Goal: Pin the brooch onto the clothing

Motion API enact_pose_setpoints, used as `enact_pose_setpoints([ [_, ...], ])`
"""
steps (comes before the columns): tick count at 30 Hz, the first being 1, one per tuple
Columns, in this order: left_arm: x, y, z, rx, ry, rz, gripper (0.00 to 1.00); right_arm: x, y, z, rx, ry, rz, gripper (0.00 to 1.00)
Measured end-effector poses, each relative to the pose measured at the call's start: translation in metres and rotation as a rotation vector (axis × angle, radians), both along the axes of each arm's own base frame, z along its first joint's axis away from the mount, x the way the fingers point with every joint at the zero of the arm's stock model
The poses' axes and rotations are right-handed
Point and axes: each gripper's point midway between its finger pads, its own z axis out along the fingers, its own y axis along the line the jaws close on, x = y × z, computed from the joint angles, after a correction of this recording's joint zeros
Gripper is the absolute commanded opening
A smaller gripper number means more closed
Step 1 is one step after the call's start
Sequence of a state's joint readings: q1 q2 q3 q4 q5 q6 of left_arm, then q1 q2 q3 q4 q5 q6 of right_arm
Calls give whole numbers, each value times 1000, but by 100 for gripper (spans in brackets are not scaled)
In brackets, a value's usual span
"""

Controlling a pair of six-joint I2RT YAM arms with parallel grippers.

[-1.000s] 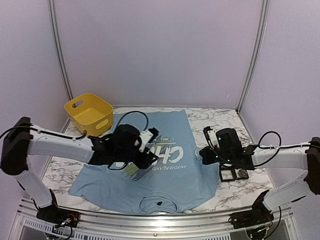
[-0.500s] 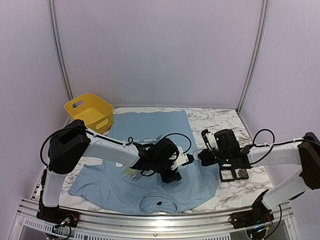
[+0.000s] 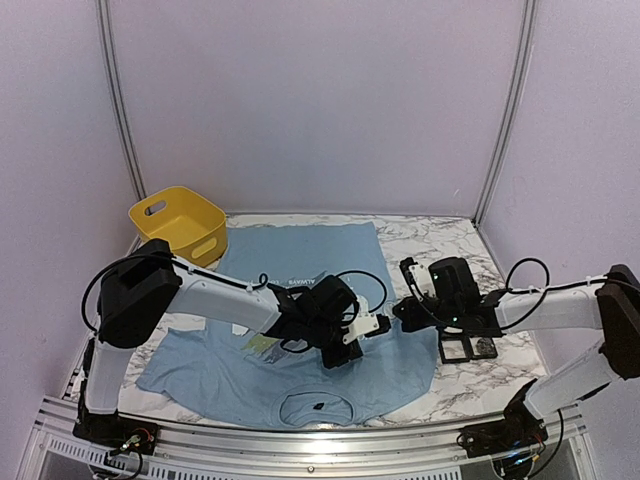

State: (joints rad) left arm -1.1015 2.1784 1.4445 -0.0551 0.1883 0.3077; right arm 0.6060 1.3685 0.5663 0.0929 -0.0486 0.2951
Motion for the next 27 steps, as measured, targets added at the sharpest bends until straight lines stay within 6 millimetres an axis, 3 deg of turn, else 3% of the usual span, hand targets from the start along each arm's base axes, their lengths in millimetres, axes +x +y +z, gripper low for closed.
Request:
enact_pose_setpoints([
  [9,2,2,3,-35,82,4,0,-3,16,12,22,-129,152,0],
  [14,1,7,8,-69,162,-2,0,-15,21,4,20,-210,246,0],
  [18,1,9,12,-97,222,4,0,-27,37,-1,-8,-288,344,0],
  [22,1,13,16,-118,257,5,0,-41,50,3,-20,-401,438,0],
  [27,2,15,32,-157,251,-2,0,-46,52,6,-54,-514,475,0],
])
